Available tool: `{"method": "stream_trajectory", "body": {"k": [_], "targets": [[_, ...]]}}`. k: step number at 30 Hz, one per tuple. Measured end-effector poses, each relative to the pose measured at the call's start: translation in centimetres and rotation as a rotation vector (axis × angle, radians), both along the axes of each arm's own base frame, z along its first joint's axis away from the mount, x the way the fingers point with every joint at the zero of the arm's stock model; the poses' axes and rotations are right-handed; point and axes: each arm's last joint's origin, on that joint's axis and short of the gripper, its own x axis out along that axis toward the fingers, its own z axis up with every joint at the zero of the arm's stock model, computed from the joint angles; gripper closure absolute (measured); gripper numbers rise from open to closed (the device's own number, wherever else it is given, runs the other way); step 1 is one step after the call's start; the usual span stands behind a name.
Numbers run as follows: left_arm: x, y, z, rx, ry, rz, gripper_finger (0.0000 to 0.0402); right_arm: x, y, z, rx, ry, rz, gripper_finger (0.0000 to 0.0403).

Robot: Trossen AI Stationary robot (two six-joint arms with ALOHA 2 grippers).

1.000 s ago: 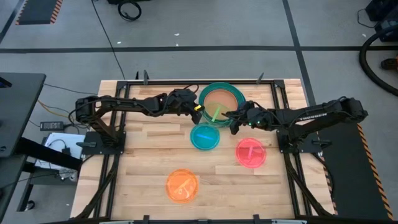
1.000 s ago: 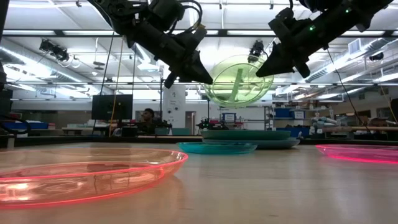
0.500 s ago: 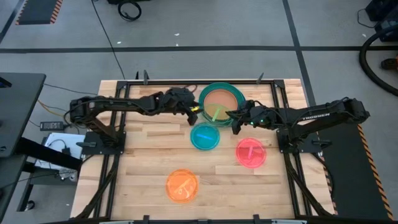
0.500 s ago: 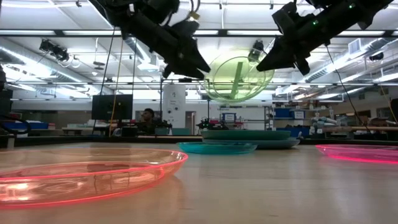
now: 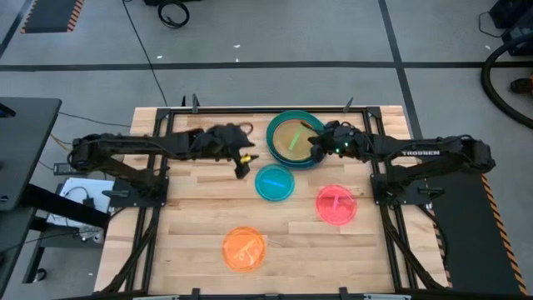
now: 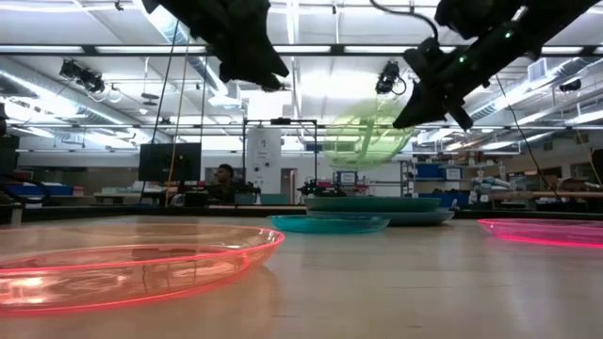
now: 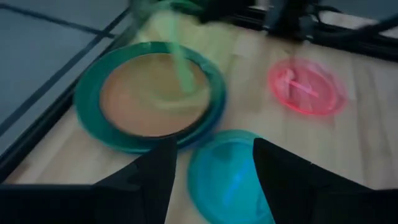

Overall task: Stack plastic plates
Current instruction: Stack the light green plate on top of the brown plate, then stack the red plate on top of the green plate

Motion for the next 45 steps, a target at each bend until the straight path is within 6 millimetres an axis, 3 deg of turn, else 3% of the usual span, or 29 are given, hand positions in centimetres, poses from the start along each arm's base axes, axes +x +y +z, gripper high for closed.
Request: {"method": "stream_trajectory", "body": {"k": [9, 18, 31, 39, 45], "targets": [[1.0, -5.7, -1.7, 0.089, 0.077, -0.083, 0.0184, -0.3, -3.6, -1.7, 0.151, 0.020, -0.025, 0.0390], [0.2, -9.2, -2.1, 0.110, 0.127, -0.140, 0.0184, -0.4, -5.8, -3.5, 0.247, 0.048, -0.091, 0.0377], [-0.3, -11.7, -2.1, 0.094, 0.117, -0.217, 0.0184, -1.1, -8.3, -5.2, 0.402, 0.014, -0.142, 0.0289], [-0.4, -11.9, -2.2, 0.103, 0.124, -0.229, 0.0184, -1.1, -8.2, -5.4, 0.463, 0.005, -0.083, 0.0213], [-0.6, -12.1, -2.2, 0.106, 0.136, -0.236, 0.0184, -2.1, -7.7, -4.8, 0.455, 0.055, -0.139, 0.0177]]}}
